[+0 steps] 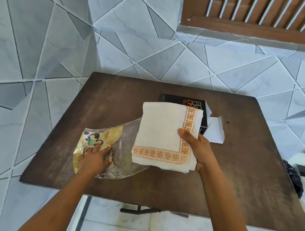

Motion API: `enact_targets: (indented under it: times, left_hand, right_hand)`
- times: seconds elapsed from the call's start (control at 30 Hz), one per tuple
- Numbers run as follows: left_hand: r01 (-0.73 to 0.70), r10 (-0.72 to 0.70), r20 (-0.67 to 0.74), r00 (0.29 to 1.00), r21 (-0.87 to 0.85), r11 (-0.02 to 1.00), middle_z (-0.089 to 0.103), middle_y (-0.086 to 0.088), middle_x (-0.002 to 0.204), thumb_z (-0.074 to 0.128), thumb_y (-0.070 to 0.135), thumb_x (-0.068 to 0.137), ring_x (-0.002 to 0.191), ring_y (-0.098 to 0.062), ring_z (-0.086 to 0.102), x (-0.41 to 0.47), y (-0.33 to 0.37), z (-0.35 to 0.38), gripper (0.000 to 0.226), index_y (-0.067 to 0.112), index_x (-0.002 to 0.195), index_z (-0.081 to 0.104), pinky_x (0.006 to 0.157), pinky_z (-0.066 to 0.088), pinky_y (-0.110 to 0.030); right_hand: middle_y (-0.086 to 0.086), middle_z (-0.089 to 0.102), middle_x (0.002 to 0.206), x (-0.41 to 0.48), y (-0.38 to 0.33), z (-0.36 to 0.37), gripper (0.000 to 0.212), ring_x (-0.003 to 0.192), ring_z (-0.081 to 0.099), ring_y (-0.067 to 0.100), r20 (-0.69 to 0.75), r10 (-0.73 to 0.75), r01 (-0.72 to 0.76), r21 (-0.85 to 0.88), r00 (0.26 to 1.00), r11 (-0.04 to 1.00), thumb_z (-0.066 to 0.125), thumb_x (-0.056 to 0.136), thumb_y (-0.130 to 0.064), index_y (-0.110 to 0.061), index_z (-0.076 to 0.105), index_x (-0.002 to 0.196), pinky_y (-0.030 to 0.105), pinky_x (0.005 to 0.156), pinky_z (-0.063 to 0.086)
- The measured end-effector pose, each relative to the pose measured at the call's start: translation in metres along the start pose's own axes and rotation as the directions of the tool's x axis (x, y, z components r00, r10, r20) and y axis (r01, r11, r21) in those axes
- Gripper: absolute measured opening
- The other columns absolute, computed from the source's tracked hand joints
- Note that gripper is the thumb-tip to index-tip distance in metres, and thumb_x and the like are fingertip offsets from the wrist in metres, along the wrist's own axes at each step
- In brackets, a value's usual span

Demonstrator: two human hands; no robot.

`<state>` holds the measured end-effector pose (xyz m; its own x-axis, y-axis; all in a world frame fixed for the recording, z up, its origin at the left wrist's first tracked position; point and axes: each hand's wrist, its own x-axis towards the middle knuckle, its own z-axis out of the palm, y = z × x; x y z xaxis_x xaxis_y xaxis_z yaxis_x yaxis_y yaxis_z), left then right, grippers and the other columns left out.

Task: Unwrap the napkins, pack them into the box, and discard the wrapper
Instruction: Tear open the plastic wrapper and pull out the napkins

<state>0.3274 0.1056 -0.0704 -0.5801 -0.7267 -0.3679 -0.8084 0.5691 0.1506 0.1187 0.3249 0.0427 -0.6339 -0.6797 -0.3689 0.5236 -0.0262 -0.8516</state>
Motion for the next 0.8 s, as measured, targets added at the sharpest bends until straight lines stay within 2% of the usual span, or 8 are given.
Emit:
enact_targets:
  times: [0.1,0.2,0.27,0.33,0.43,0.5,0.6,0.8]
  left_hand:
    - [0.051,-0.051,0.005,0.999,-0.020,0.999,0.018,0.000,0.157,0.042,0.047,0.089,0.140,-0.032,0.025,-0.007,-0.017,-0.005,0.052,0.039,0.139,0.030,0.110,0.027,-0.056]
    - [0.025,-0.026,-0.025,0.999,-0.037,0.999,0.041,-0.002,0.146,0.044,0.041,0.089,0.131,-0.030,0.041,-0.013,-0.031,-0.012,0.047,0.033,0.135,0.038,0.106,0.038,-0.050]
    - [-0.016,0.016,-0.011,1.000,-0.037,0.999,0.042,-0.004,0.143,0.044,0.038,0.091,0.130,-0.030,0.041,-0.016,-0.036,-0.018,0.045,0.027,0.135,0.041,0.109,0.035,-0.046]
    - [0.098,-0.088,0.064,0.994,-0.180,0.979,0.042,-0.007,0.143,0.052,0.035,0.090,0.131,-0.031,0.040,-0.018,-0.044,-0.020,0.045,0.027,0.134,0.046,0.110,0.034,-0.039]
    - [0.249,-0.231,0.093,0.968,-0.400,0.882,0.058,-0.013,0.129,0.066,0.031,0.080,0.118,-0.029,0.054,-0.018,-0.060,-0.016,0.045,0.009,0.118,0.057,0.099,0.043,-0.035]
    - [0.222,-0.225,0.046,0.973,-0.440,0.870,0.052,-0.014,0.135,0.071,0.035,0.073,0.122,-0.031,0.051,-0.020,-0.064,-0.017,0.061,0.010,0.124,0.051,0.102,0.043,-0.040]
    - [0.025,-0.031,-0.031,0.999,-0.184,0.983,0.026,-0.003,0.154,0.058,0.041,0.083,0.139,-0.029,0.028,-0.016,-0.065,-0.018,0.060,0.033,0.138,0.035,0.111,0.026,-0.049]
    - [0.096,-0.092,0.035,0.995,-0.140,0.985,0.021,-0.005,0.155,0.043,0.044,0.088,0.142,-0.033,0.022,-0.001,-0.071,-0.020,0.049,0.045,0.136,0.032,0.112,0.021,-0.055]
  right_hand:
    - [0.014,0.067,0.109,0.015,-0.002,0.046,0.025,0.103,0.063,0.035,0.139,0.044,-0.050,0.041,0.989,0.998,0.065,0.079,-0.016,-0.013,0.062,0.104,0.051,0.090,0.050]
    - [0.009,0.072,0.092,0.031,0.008,0.098,0.028,0.086,0.069,0.027,0.313,0.146,-0.176,0.069,0.938,0.982,0.069,0.074,-0.019,-0.012,0.062,0.101,0.046,0.080,0.055]
    - [0.010,0.074,0.087,0.041,0.023,0.130,0.054,0.078,0.071,0.026,0.421,0.203,-0.267,0.100,0.884,0.958,0.085,0.053,-0.023,-0.010,0.064,0.100,0.044,0.072,0.058]
    - [0.013,0.074,0.089,0.051,0.043,0.150,0.072,0.078,0.072,0.027,0.455,0.256,-0.335,0.102,0.853,0.937,0.090,0.042,-0.024,-0.007,0.063,0.107,0.044,0.069,0.059]
    - [0.016,0.068,0.107,0.064,0.077,0.151,0.062,0.091,0.068,0.029,0.311,0.339,-0.362,0.017,0.888,0.932,0.074,0.067,-0.023,-0.005,0.053,0.123,0.044,0.074,0.058]
    - [0.021,0.063,0.118,0.070,0.098,0.137,0.052,0.098,0.064,0.034,0.158,0.383,-0.385,-0.017,0.910,0.923,0.069,0.077,-0.017,-0.003,0.052,0.125,0.047,0.075,0.056]
    - [0.021,0.065,0.112,0.073,0.116,0.114,0.044,0.089,0.065,0.033,-0.017,0.410,-0.410,-0.030,0.912,0.911,0.067,0.081,-0.014,-0.001,0.054,0.122,0.041,0.063,0.056]
    - [0.020,0.063,0.113,0.073,0.120,0.107,0.035,0.072,0.062,0.024,-0.146,0.329,-0.351,-0.168,0.933,0.921,0.063,0.084,-0.011,0.000,0.054,0.116,0.034,0.052,0.054]
